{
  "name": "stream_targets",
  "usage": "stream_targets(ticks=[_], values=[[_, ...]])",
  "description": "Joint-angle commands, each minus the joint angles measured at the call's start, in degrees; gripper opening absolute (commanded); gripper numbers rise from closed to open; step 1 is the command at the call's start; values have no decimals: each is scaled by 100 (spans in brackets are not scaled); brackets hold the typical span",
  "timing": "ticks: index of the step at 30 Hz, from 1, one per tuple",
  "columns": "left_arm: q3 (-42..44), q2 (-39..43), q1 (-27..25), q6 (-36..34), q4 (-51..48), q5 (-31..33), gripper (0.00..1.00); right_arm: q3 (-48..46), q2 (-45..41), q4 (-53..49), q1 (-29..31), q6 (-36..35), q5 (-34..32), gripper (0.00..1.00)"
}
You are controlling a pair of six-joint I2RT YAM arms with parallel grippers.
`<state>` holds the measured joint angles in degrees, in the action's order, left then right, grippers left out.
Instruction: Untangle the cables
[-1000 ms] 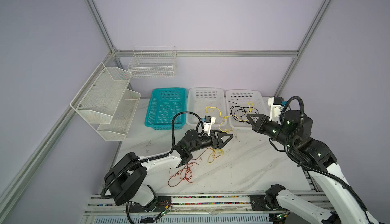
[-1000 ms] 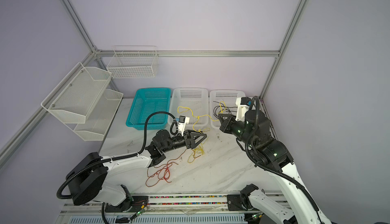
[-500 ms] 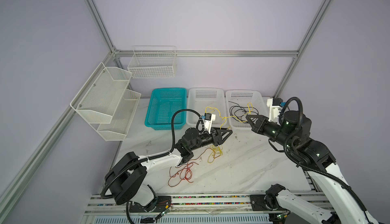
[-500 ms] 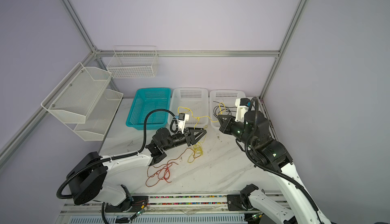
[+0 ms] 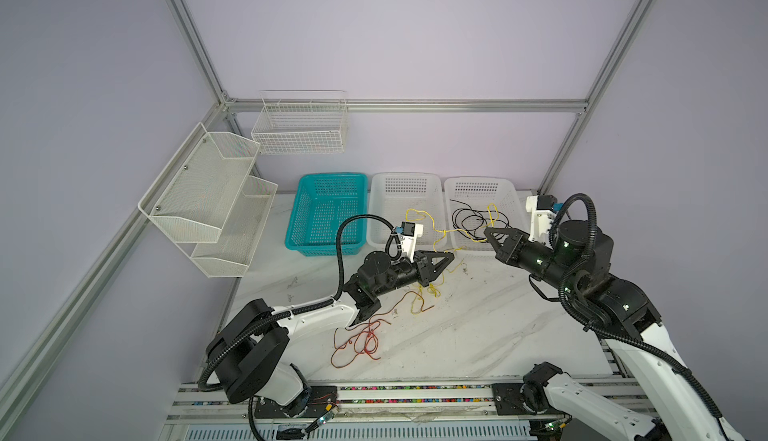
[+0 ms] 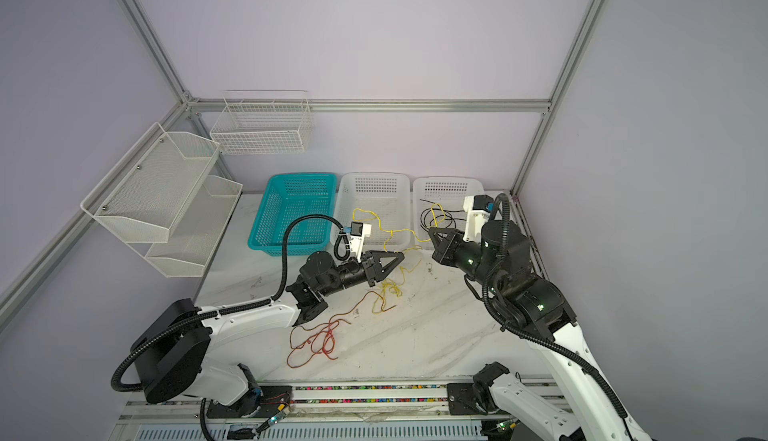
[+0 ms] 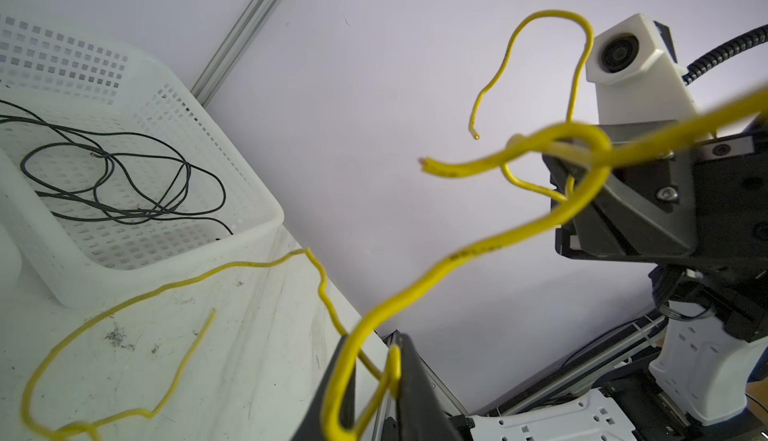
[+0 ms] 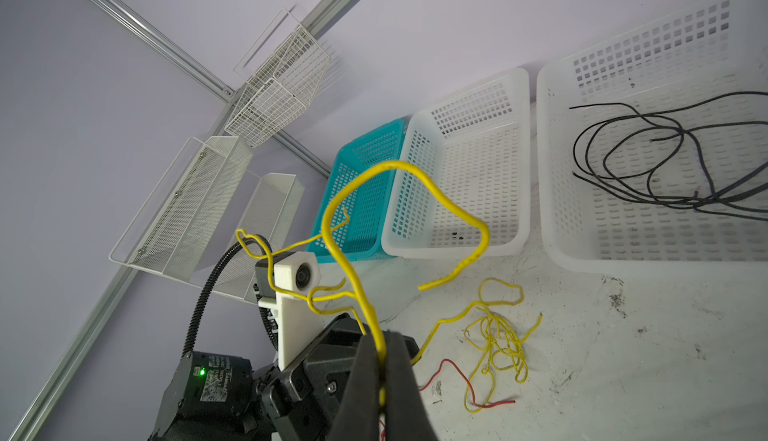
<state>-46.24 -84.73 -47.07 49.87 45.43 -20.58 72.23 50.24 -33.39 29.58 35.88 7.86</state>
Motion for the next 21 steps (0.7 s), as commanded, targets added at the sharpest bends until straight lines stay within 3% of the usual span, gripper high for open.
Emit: stream_targets(ticks=[1, 6, 15, 21], values=[[-365, 280, 66, -130, 241, 58, 11, -108, -100, 197, 21, 120, -7, 0], [-205, 499, 106, -65, 239, -9, 0, -176, -122, 184, 21, 139, -76, 0], [408, 1157, 101, 364, 146, -579, 0, -389, 59, 263, 21, 161, -503, 0], [864, 1991, 107, 360, -638, -967, 0, -404, 462, 571, 21, 207, -744, 0]])
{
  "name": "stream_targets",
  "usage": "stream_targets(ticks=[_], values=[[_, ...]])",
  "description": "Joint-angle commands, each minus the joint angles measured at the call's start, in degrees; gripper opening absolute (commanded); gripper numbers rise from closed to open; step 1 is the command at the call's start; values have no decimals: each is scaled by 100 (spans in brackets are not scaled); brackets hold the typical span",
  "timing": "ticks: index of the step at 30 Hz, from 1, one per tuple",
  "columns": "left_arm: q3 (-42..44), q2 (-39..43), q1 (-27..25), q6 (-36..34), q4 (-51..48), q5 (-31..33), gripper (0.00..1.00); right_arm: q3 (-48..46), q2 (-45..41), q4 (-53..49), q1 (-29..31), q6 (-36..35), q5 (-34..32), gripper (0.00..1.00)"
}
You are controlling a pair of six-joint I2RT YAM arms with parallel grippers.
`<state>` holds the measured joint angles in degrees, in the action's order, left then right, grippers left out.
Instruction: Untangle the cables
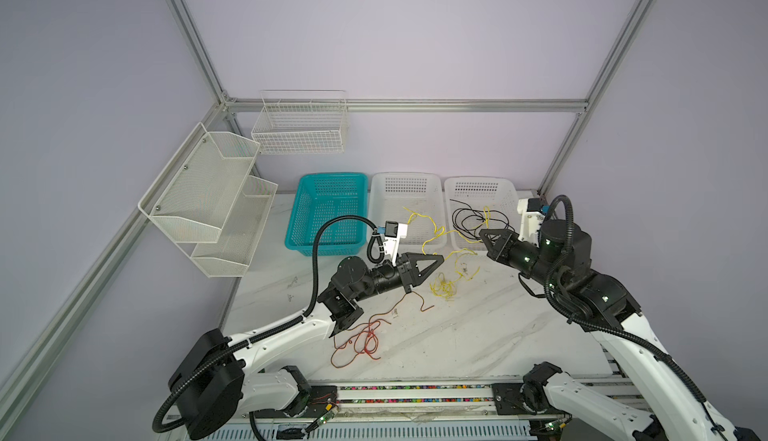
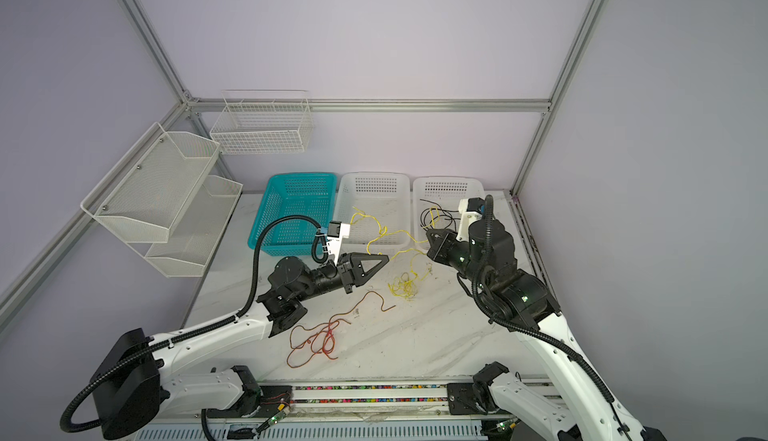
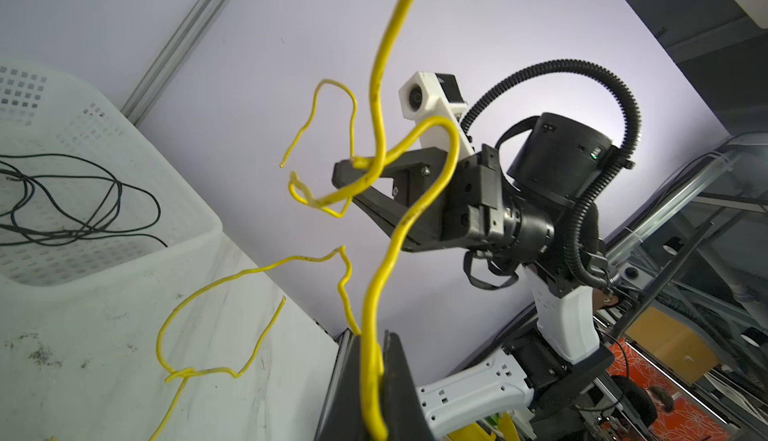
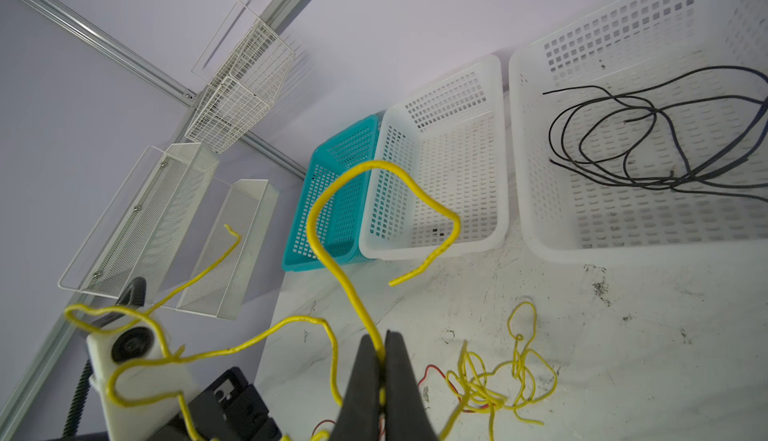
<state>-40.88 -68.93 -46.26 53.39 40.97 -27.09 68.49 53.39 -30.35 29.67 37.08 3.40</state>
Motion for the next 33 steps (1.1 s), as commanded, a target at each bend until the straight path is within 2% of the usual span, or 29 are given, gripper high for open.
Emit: stream_targets(ticks=[1, 7, 10, 16, 22, 28, 33], values=[[360, 622, 25, -121, -502, -340, 0, -28, 233, 305, 12, 44, -377, 0], [268, 1632, 89, -876, -2207, -268, 0, 67, 775, 469, 5, -248, -694, 0], [175, 1847, 187, -1040, -2648, -316, 0, 83, 1028, 591, 4, -319, -795, 0], [3, 1869, 293, -1179, -2873, -719, 0, 269, 1537, 708, 4, -460, -1001, 0], [-468, 2117, 616, -1861, -4019, -640, 0, 477, 2020, 960, 4, -629, -1131, 0], [-1018, 2309, 930, -2599, -5137, -211, 0, 1064, 3067, 1028, 3, -703, -1374, 0], [-1069, 2362, 1050, -2646, -5184, -294, 0, 1735, 4070, 1037, 4, -694, -1231, 0]])
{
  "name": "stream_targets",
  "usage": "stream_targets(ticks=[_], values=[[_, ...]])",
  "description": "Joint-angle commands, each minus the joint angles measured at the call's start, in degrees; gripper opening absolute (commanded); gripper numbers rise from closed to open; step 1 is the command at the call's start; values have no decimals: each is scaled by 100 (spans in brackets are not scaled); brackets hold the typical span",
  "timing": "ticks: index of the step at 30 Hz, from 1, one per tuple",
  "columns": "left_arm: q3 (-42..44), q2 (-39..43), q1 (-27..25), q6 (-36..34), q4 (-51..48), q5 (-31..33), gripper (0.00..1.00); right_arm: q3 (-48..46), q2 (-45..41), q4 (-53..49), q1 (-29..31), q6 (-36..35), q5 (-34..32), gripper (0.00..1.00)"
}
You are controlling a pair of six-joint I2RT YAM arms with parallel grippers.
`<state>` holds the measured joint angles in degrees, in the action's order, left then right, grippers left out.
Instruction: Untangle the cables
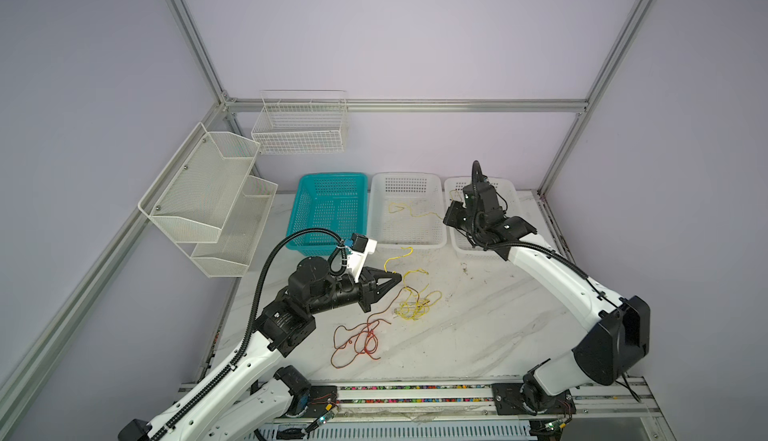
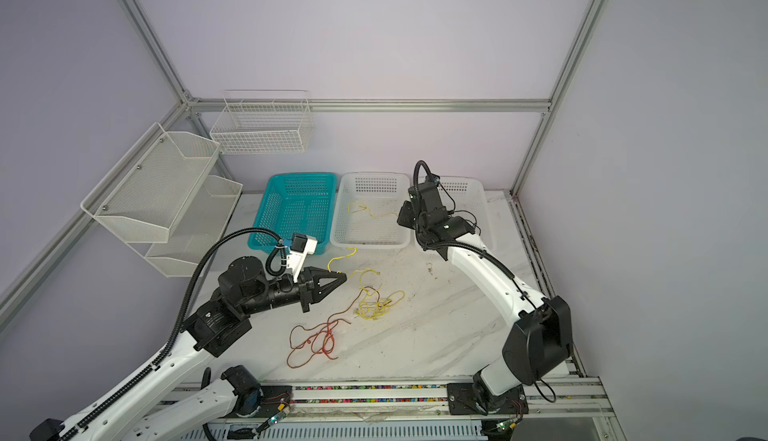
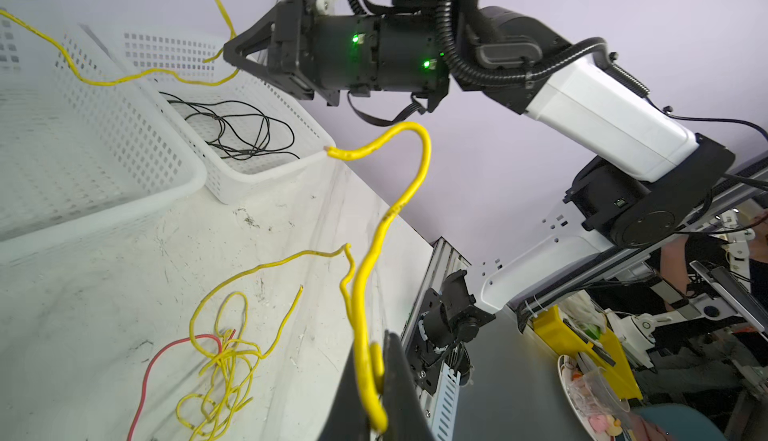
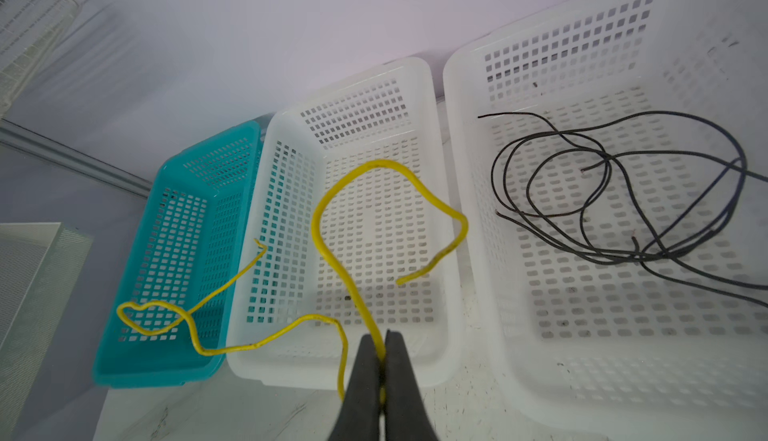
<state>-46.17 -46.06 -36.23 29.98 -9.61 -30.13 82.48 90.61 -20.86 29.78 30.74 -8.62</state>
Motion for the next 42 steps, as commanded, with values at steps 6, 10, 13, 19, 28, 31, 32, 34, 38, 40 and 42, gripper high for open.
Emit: stream_targets(ticks=[6, 10, 13, 19, 28, 31, 32, 34, 38, 40, 42], values=[[-472, 123, 51, -281, -132, 7, 0, 1032, 1329, 1, -7, -33, 108, 0], [-450, 167, 49, -238, -146, 33, 0, 1449, 1841, -212, -3, -59, 206, 0], [-428, 186, 50, -229, -152, 76, 0, 1619, 2012, -268, -7, -90, 410, 10], [-379, 209, 63, -118, -31, 130, 0, 1420, 1611, -159, 2, -207, 761, 38], [-263, 393, 64, 509, 431, 709, 0, -661, -570, 932, 2, -272, 1741, 53], [-180, 516, 64, 862, 640, 989, 0, -1861, -1698, 1579, 31, -272, 2133, 54], [-152, 543, 68, 967, 710, 1040, 0, -2212, -2021, 1787, 36, -265, 2198, 55], [-111, 572, 64, 1195, 878, 1119, 0, -3161, -2822, 2471, 78, -178, 2412, 56], [-7, 594, 64, 1651, 1219, 1178, 0, -4595, -3888, 3938, 295, 45, 2658, 58], [25, 603, 64, 1859, 1384, 1197, 0, -5141, -4108, 4675, 610, 107, 2679, 58], [12, 602, 65, 2012, 1452, 1209, 0, -5369, -4061, 5060, 1002, 28, 2546, 59]])
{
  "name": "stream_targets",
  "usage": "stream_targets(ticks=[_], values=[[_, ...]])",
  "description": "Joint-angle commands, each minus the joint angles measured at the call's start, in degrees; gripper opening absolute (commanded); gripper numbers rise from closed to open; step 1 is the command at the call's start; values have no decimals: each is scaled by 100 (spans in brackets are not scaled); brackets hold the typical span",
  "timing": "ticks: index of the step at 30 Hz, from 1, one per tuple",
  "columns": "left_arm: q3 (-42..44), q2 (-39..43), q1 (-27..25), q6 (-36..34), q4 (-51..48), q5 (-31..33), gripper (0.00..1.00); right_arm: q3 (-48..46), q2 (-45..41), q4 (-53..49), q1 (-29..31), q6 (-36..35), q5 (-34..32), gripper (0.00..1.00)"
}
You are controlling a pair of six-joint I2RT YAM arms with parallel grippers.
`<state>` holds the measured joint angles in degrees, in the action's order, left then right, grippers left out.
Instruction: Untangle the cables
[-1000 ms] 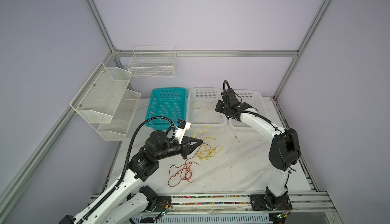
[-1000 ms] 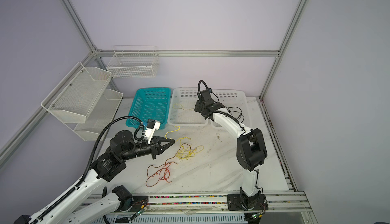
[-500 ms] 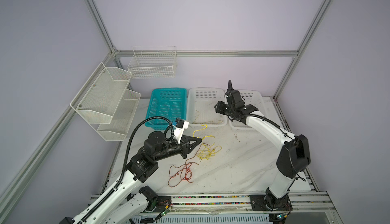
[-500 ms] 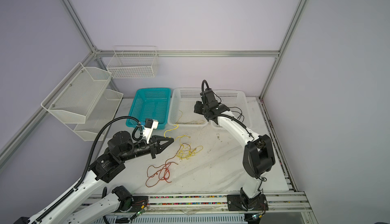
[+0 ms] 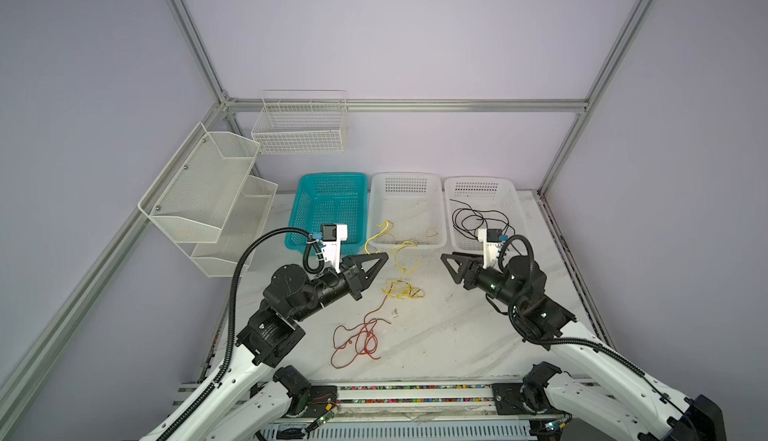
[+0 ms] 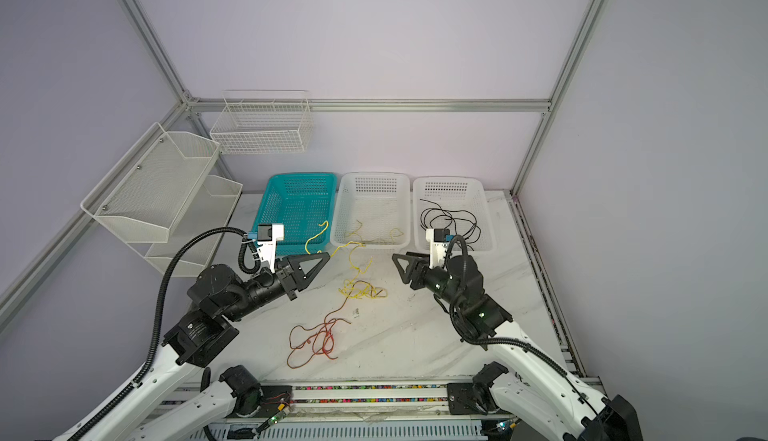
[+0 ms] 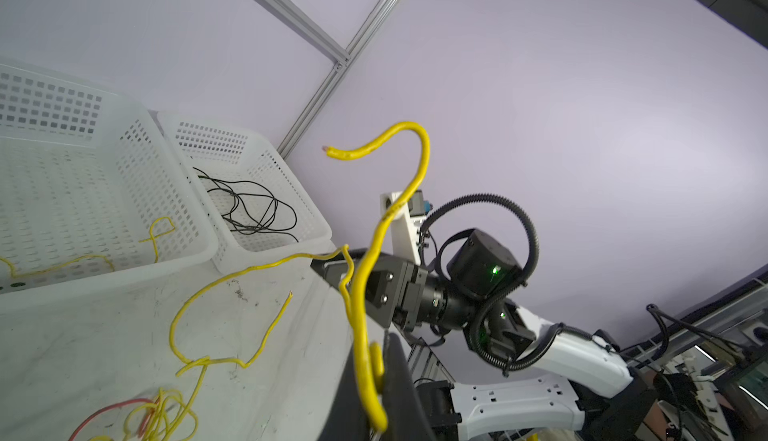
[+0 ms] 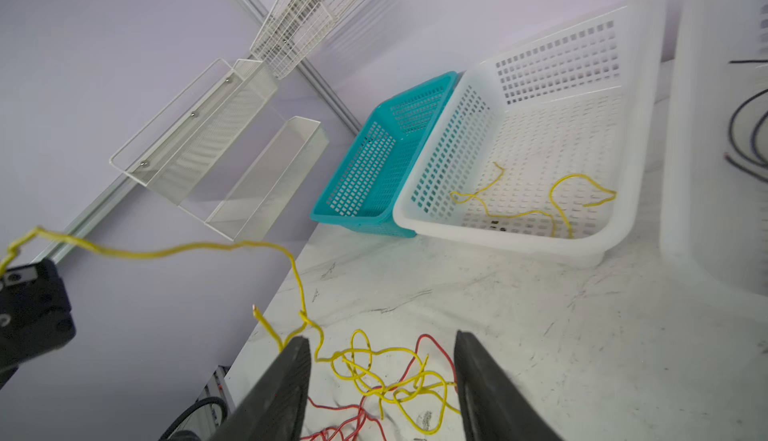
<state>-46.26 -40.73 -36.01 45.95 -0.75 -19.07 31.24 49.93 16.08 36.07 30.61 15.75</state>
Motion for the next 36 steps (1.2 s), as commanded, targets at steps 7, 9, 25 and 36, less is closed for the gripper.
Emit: stream_targets(ticks=[7, 9, 25, 36], values=[[59, 99, 43, 659, 717, 93, 0, -863, 767, 3288, 1402, -40, -502, 59], [71, 93, 48, 694, 716, 75, 0, -872, 1060, 3649, 1505, -19, -570, 59], [106, 198, 42, 737, 737, 34, 0, -492, 2396, 4430, 1856, -371, -1299, 27], [-167, 264, 41, -218, -707, 479, 0, -457, 1384, 3200, 1940, -790, -1382, 0]])
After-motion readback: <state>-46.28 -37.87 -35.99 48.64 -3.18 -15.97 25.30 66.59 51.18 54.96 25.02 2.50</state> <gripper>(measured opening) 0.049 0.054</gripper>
